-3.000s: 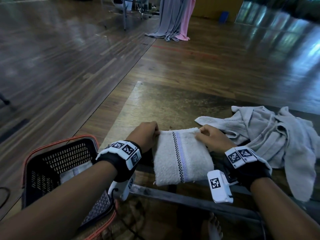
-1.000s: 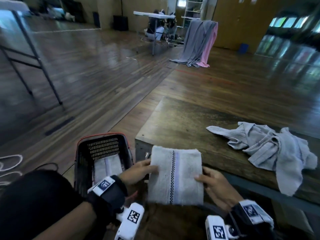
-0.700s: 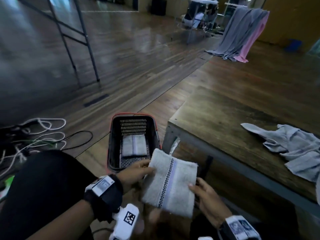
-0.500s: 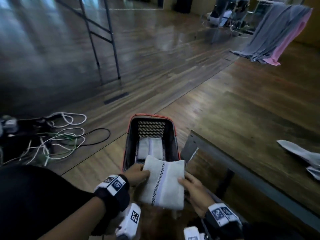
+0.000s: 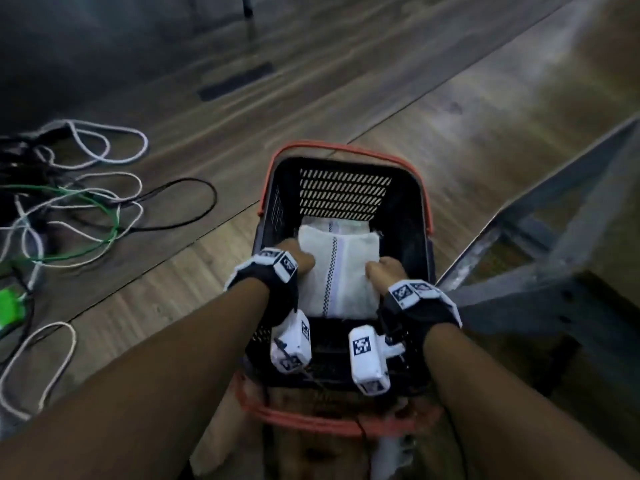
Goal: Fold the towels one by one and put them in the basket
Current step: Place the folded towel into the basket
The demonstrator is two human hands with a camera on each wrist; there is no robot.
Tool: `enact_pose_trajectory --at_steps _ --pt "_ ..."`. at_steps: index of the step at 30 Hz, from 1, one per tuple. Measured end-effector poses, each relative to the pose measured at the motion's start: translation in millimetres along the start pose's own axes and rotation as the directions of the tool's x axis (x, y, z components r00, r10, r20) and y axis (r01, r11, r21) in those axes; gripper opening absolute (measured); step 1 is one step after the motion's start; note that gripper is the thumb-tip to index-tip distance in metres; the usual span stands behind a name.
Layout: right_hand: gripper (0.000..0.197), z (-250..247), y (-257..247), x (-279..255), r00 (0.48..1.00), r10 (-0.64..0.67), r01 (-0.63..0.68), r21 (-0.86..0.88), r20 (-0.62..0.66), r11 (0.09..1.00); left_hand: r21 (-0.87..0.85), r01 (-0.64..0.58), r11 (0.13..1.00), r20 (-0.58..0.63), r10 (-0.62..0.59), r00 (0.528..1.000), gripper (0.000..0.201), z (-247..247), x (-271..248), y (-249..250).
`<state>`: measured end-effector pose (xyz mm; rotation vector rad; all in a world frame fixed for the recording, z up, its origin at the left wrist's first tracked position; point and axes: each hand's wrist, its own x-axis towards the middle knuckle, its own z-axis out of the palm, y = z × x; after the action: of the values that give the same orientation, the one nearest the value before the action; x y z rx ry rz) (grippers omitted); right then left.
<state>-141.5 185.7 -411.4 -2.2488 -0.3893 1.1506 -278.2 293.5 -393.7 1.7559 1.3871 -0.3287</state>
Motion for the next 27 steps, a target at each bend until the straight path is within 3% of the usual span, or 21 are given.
enact_pose_trajectory --at_steps 7,12,19,24,27 --pt "0.031 20 -6 63 0.980 -0.085 0.093 0.036 -0.183 0.995 -0.035 0.038 0.999 -0.148 -0.043 0.988 0.033 21 71 11" --pt "0.033 20 -3 73 0.985 -0.048 0.053 0.026 -0.165 0.998 -0.185 0.054 0.981 -0.228 -0.097 0.969 0.032 40 81 2" --pt "0.028 23 -8 67 0.961 -0.079 0.112 0.111 -0.264 0.988 -0.330 -0.057 0.942 -0.366 -0.072 0.928 0.026 41 76 -2" --pt "0.041 25 -4 66 0.946 -0.141 0.152 0.014 -0.293 0.988 -0.302 -0.038 0.952 -0.318 -0.063 0.946 0.037 42 73 -4" --pt "0.053 36 -3 65 0.852 -0.401 0.298 -0.320 -0.336 0.899 -0.188 -0.203 0.961 -0.403 0.113 0.908 0.053 47 71 -3"
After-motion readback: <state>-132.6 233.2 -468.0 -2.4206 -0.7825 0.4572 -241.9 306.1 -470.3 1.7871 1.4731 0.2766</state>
